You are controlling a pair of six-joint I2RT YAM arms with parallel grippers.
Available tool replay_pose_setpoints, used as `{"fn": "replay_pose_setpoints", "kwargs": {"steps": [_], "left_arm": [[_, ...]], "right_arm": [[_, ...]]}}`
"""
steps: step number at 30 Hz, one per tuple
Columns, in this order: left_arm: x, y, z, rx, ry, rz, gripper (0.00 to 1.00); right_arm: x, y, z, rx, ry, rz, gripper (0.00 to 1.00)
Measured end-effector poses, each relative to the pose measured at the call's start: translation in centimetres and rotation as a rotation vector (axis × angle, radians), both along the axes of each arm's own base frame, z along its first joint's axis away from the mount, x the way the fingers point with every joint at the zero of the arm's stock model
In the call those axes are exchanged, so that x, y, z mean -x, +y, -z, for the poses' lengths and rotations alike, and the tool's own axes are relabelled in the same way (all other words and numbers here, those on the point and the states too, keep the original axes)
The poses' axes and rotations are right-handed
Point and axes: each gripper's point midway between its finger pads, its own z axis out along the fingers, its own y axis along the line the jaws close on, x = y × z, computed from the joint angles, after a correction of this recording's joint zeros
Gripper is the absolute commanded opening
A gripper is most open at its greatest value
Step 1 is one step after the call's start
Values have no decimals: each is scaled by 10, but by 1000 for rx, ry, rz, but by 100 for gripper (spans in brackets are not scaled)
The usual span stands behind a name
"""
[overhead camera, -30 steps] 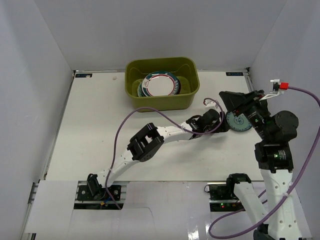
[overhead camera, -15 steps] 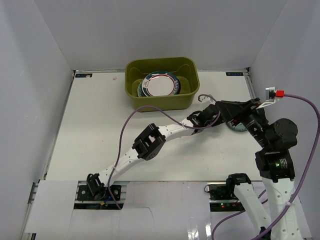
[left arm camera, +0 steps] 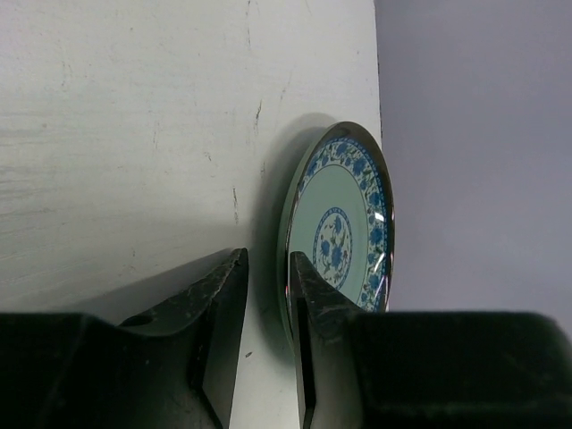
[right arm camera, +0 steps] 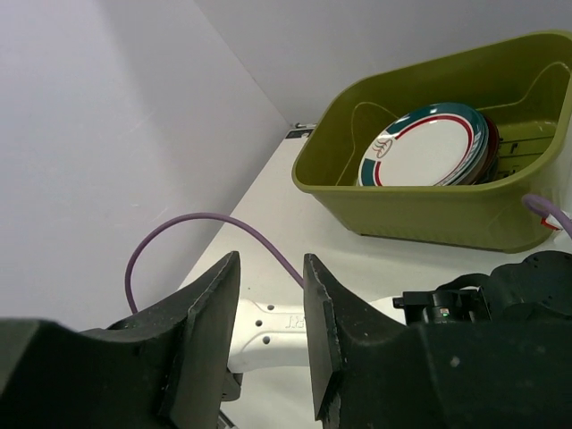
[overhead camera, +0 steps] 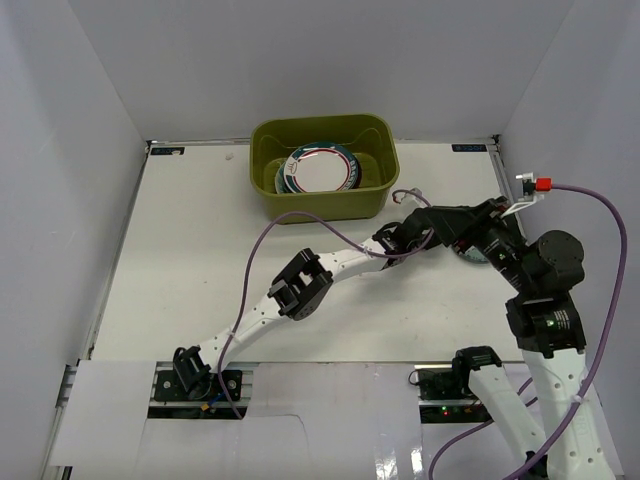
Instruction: Place the plates into the plastic bin on the countertop
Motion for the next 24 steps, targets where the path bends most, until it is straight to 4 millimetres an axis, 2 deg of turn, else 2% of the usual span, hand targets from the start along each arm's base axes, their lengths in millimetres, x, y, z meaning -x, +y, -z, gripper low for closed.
{"fn": "replay_pose_setpoints", "kwargs": {"steps": [7,9,12,15,24], "left_arm": [[5,-7,2,28,-3,8,36],[7,-8,1,28,-4,12,33],[12,-10,5,19,3,19,10],[15,-13,7,26,1,22,1],[22,-6,9,3,-18,16,0]], "right_arm": [[0,4,7,12,12,-17,41],[1,5,8,15,16,-21,41],[3,5,11,19,29,-23,41],[6,5,12,19,33,-29,41],[12,4,19,37,52,-29,41]]}}
